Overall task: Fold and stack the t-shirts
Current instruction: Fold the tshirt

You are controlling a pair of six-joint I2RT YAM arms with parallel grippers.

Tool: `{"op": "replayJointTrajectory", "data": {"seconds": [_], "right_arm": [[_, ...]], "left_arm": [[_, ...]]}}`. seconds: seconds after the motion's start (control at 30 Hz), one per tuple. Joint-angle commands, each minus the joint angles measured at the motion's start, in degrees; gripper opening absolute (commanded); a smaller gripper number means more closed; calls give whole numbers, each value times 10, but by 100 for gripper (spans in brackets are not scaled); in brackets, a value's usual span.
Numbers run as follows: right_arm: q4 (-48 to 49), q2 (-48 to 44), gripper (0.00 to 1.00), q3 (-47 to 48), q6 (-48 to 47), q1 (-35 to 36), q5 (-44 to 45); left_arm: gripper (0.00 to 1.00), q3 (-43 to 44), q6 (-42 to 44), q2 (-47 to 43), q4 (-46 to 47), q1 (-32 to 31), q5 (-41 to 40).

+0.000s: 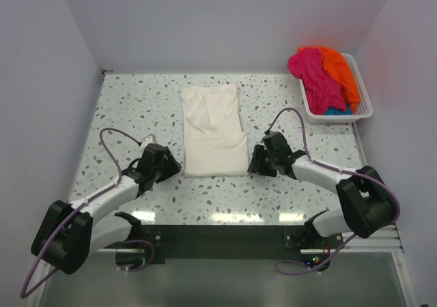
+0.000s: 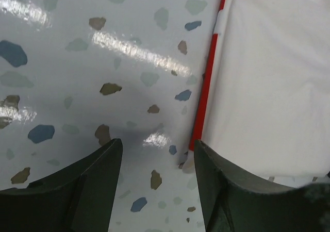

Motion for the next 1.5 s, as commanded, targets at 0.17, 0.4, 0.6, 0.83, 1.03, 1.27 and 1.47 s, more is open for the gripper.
{"op": "replayJointTrajectory", "data": {"seconds": [0.17, 0.4, 0.6, 0.83, 1.03, 1.27, 1.47], "right_arm": [[108, -41, 53, -61, 100, 20, -3], [153, -22, 53, -78, 134, 21, -14], [174, -4, 48, -85, 149, 22, -14], [185, 17, 42, -84, 151, 23, -18], [184, 27, 29, -73, 136, 23, -20], [139, 12, 0, -48, 92, 23, -35], [65, -87, 0, -92, 66, 29, -63]], "left_arm": [[62, -98, -27, -87, 112, -7, 75], [61, -132, -32, -63, 184, -8, 114], [54, -134, -39, -22, 211, -8, 115], [48, -129, -39, 37, 237, -13, 125], [33, -115, -31, 76, 244, -21, 132], [0, -93, -14, 88, 225, -45, 143], [0, -98, -33, -14, 113, -101, 118]]}}
